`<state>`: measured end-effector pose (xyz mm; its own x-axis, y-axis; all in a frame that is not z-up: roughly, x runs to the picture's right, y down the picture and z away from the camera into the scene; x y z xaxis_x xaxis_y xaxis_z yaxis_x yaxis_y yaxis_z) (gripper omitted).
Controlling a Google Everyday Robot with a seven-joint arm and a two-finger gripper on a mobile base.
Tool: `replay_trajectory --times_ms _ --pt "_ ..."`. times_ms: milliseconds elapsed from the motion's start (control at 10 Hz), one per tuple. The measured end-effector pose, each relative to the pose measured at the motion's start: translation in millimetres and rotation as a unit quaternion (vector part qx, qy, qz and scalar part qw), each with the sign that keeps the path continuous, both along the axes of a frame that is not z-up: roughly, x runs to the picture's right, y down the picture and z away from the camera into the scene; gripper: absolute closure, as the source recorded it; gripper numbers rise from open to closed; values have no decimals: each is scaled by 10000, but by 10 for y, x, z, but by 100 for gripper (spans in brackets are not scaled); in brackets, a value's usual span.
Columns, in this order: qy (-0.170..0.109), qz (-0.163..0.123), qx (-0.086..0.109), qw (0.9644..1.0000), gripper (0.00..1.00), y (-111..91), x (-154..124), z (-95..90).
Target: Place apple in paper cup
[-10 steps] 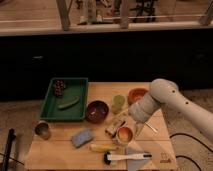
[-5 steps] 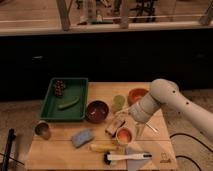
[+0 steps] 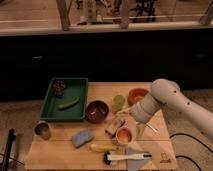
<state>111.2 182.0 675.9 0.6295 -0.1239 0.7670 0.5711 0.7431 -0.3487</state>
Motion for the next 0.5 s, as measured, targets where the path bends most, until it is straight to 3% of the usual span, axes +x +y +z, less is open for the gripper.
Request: replay_trajectory --times_ms 500 --pt "-21 -17 30 10000 20 -20 12 -12"
